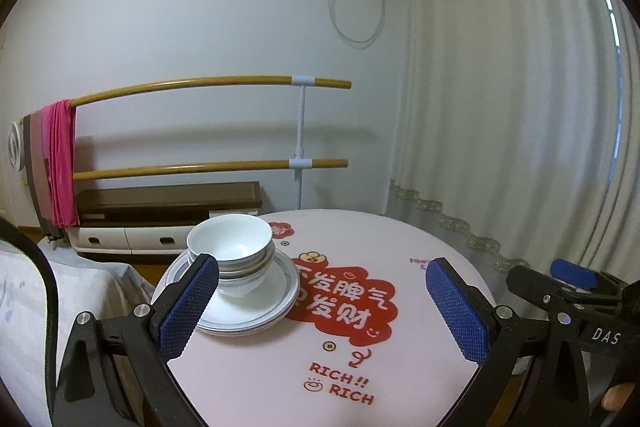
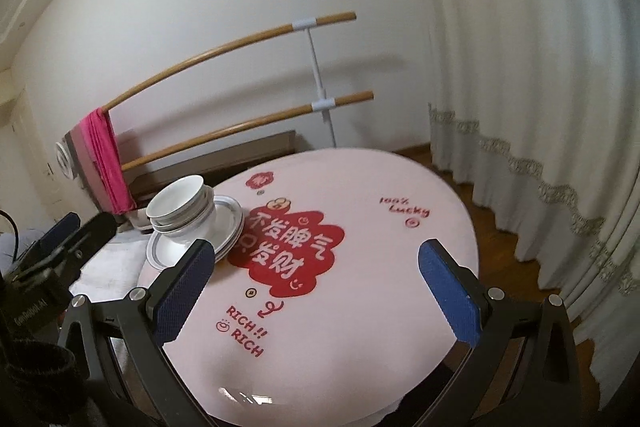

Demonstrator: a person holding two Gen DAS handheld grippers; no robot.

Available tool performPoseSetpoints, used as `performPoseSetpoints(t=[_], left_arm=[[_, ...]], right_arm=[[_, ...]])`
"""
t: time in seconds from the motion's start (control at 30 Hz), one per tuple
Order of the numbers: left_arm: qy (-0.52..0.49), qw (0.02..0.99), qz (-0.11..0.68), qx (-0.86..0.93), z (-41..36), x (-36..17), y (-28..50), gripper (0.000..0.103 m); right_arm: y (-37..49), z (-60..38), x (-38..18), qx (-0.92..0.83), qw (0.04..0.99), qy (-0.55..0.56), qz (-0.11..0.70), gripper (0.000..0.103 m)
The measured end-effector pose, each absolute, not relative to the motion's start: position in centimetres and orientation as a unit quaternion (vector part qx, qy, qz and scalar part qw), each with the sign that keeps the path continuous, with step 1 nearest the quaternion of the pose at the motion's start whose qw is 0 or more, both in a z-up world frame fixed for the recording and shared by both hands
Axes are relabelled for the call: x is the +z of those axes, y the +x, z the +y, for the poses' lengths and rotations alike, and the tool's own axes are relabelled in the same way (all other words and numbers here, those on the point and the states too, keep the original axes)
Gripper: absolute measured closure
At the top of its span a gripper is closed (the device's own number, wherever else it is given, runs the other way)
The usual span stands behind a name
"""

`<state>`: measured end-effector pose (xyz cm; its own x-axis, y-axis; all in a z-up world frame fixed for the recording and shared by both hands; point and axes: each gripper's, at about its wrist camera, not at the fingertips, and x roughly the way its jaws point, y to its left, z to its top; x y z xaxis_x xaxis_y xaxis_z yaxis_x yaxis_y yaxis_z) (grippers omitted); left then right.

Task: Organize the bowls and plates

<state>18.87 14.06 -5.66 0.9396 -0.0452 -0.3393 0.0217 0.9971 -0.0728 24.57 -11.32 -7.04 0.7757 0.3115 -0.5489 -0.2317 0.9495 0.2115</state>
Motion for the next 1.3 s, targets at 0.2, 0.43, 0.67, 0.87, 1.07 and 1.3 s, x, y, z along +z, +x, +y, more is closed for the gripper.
performPoseSetpoints(t=[0.2, 0.43, 0.67, 0.87, 1.07, 1.3], left_arm=[[-0.026, 0.987, 0.154, -0.025, 12.8, -6.3, 16.9, 0.001], [-0.023, 0.992, 0.117, -0.041, 12.4, -6.8, 15.1, 0.001], [-0.024, 0.992, 0.114, -0.040, 12.0, -8.2, 16.0, 0.001], [-0.022, 0.993, 0.105, -0.048, 11.6, -8.0, 15.6, 0.001], [-0.015, 0.994, 0.085, -0.061, 10.9, -8.6, 15.3, 0.001], [-0.017, 0.995, 0.077, -0.054, 10.7, -9.9, 15.8, 0.001]], right_arm=[[22.4, -11.5, -6.3, 0.145, 0.947, 0.057, 0.282, 0.000], [20.8, -12.1, -5.6, 0.134, 0.956, 0.044, 0.257, 0.000], [19.8, -12.6, -5.5, 0.128, 0.959, 0.041, 0.249, 0.000], [19.3, -13.0, -5.3, 0.124, 0.962, 0.045, 0.240, 0.000], [18.3, -13.0, -5.2, 0.108, 0.970, 0.035, 0.214, 0.000], [18.1, -13.4, -5.2, 0.107, 0.971, 0.037, 0.209, 0.000]])
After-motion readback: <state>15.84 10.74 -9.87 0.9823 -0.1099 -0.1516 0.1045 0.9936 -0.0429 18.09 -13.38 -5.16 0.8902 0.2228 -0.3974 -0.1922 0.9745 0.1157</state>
